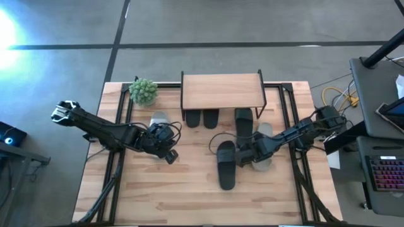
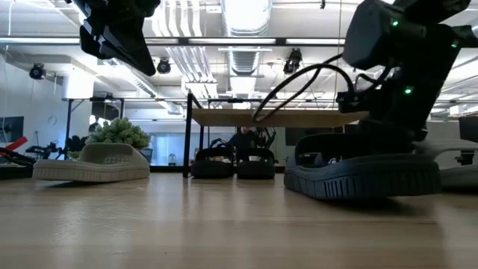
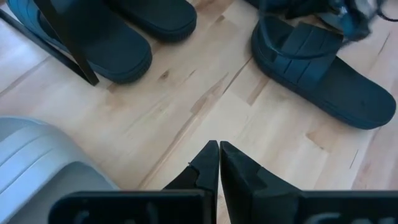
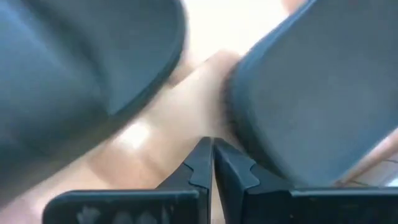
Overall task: Pick and place slides into the shelf
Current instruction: Put the black slide under the shelf
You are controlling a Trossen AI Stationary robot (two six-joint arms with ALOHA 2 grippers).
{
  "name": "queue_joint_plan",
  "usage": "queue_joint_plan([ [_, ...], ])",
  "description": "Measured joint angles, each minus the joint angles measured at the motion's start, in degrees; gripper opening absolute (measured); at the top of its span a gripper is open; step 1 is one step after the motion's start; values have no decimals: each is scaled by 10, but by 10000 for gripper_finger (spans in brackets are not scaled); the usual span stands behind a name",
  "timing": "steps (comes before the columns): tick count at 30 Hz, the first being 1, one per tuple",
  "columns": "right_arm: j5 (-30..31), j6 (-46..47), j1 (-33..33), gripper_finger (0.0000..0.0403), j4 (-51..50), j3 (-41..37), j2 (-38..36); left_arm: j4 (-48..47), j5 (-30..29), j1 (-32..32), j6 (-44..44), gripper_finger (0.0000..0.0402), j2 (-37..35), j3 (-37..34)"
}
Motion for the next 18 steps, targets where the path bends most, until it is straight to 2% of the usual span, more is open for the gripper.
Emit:
queue_joint_plan([
  [4,23,24,-8,8,0,0,1,8,0,0,0,0,0,0],
  [8,-21,21,-10,8,3,0,-12,16,4,0,0,0,0,0],
  [14,-70,4,21,8,4,9,-78,16,21,0,1,0,-1,-3],
  [18,-133,17,42,8,10,9,-121,48,41,0,1,0,4,-22],
])
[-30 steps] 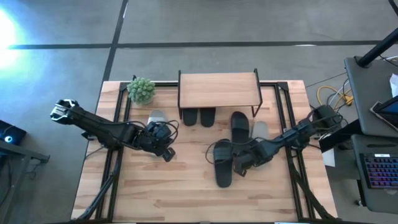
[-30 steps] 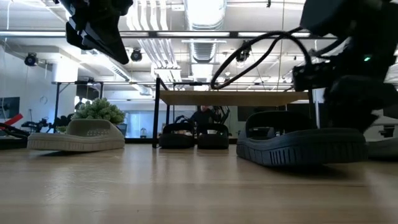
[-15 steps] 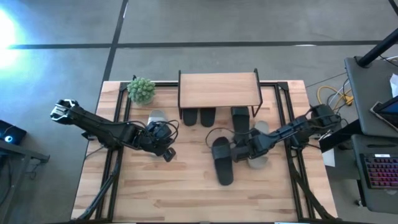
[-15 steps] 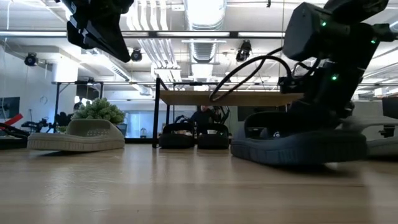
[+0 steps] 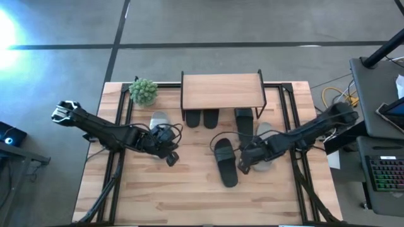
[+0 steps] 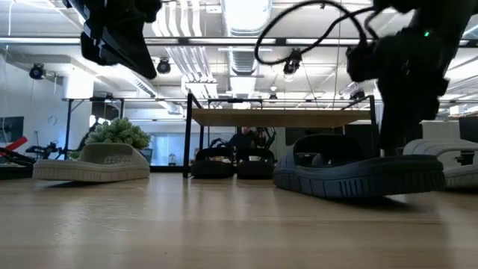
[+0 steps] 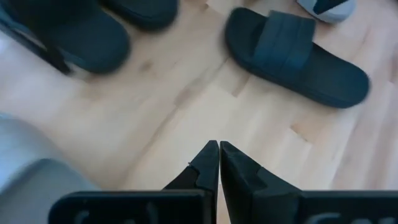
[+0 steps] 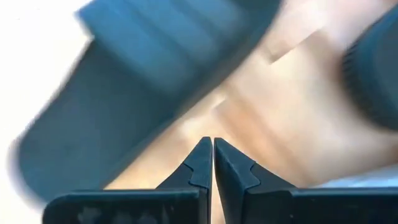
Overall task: Pick and place slides into the shelf
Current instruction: Put the black slide under the shelf
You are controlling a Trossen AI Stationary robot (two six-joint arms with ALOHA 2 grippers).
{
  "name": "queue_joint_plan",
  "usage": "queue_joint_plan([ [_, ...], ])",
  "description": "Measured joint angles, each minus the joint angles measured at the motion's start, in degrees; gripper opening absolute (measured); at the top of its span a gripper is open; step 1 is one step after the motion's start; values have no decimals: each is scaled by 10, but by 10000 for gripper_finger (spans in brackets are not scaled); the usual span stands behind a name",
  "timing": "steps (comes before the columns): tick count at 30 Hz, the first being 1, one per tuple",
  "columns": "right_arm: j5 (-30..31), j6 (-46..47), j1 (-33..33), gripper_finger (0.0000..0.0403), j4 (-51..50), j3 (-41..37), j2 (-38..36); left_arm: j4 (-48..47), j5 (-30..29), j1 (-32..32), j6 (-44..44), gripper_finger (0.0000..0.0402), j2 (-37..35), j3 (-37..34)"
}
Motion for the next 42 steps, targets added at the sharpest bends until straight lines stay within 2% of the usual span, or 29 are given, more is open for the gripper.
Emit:
queue_joint_plan([
  [5,-23,41,38,8,1,1,-34,142,58,-1,1,0,33,-46],
  [10,-25,81,65,8,-5,2,-56,344,110,-1,1,0,122,-79],
  [15,-34,96,86,8,-6,2,-63,433,103,0,19,0,238,-61],
  [20,-77,101,107,8,-5,2,-58,503,75,6,32,0,325,-18],
  [34,-80,145,144,8,19,2,-55,523,72,55,95,0,460,115],
  [37,-85,145,147,8,38,2,-55,508,71,65,96,0,461,123],
  [42,-95,145,159,8,94,3,-42,402,67,70,135,0,409,122],
])
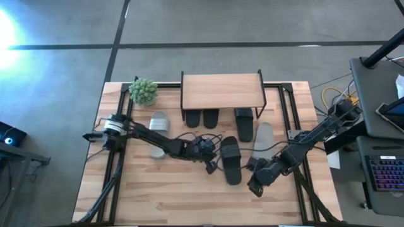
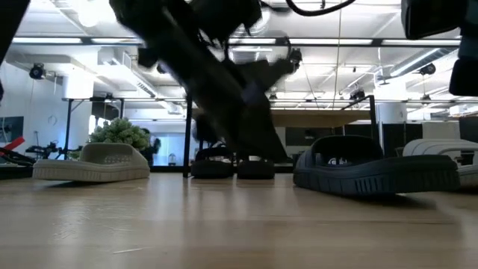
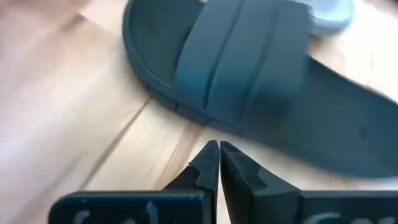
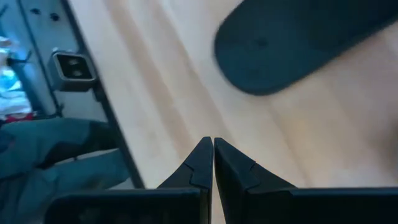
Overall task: Pick and place slides into the shelf
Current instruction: Put the black slide under the shelf
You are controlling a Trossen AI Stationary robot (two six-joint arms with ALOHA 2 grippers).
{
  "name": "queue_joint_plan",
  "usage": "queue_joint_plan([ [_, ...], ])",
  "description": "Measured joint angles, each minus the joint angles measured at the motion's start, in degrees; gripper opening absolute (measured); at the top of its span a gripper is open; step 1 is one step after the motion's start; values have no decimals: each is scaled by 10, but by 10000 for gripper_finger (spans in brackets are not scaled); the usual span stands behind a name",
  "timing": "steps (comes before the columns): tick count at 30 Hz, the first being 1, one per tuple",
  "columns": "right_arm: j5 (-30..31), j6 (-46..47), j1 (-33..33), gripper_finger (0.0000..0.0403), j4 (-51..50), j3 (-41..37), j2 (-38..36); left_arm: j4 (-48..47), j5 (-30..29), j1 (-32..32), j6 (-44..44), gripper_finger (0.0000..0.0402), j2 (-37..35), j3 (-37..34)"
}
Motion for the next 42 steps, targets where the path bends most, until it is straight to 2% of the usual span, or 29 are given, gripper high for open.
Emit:
queue_joint_plan([
  [5,4,-9,11,9,72,0,47,-131,-5,-26,47,0,-89,0],
  [9,25,-30,12,9,118,0,96,-213,-36,-59,49,0,-154,0],
  [16,88,-30,10,8,138,0,156,-347,-122,-111,-20,0,-245,0],
  [20,110,-19,-2,9,144,1,179,-375,-144,-127,-44,0,-281,0],
  [26,145,-19,-33,9,151,2,200,-385,-147,-136,-45,0,-309,-1],
  [29,172,-18,-53,9,149,1,202,-411,-147,-138,-46,0,-312,0],
  [32,174,-30,-71,9,144,1,197,-431,-148,-138,-60,0,-311,0],
  [42,189,-20,-90,9,59,0,166,-423,-161,-138,-60,0,-296,0],
])
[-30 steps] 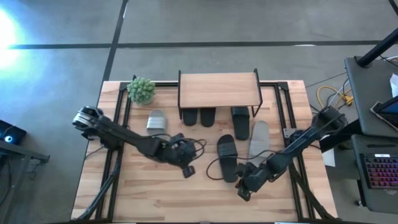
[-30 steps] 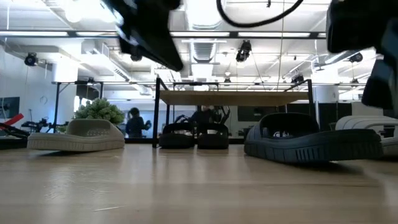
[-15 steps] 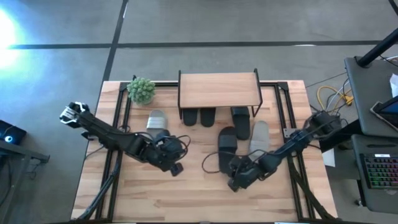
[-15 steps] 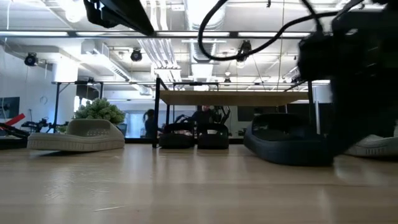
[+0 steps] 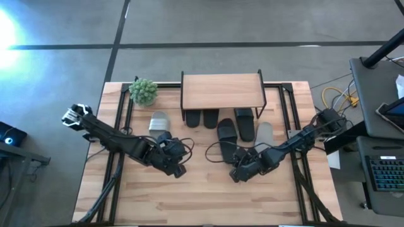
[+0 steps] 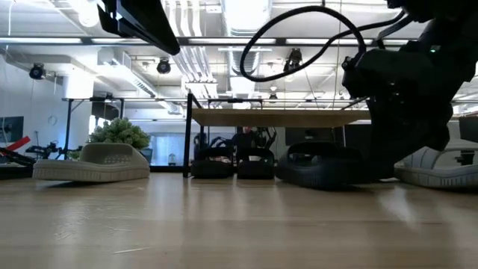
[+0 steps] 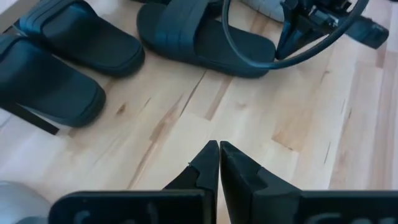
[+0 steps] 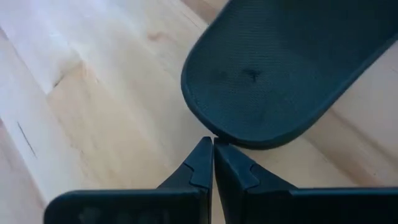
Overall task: Pick and place slides into the shelf
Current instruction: Put the black slide under the shelf
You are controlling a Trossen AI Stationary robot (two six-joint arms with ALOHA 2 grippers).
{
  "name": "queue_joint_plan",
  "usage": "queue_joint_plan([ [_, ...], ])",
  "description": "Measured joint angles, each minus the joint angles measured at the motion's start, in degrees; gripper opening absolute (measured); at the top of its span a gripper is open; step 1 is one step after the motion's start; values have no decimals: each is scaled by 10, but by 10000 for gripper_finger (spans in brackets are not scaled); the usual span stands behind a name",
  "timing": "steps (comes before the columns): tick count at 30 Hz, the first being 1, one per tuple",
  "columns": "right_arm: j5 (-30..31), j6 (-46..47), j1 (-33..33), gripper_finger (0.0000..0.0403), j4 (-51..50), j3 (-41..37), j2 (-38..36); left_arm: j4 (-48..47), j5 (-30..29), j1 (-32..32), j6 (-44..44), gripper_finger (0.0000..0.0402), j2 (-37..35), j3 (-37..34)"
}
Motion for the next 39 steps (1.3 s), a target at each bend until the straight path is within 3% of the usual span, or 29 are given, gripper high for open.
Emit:
queue_joint_plan([
  [7,28,2,-24,9,-13,0,-4,0,0,0,0,0,7,0],
  [28,31,-130,-170,9,-3,0,-4,0,1,-1,1,0,7,0],
  [39,27,-156,-192,9,24,0,-3,0,1,-1,1,0,7,0],
])
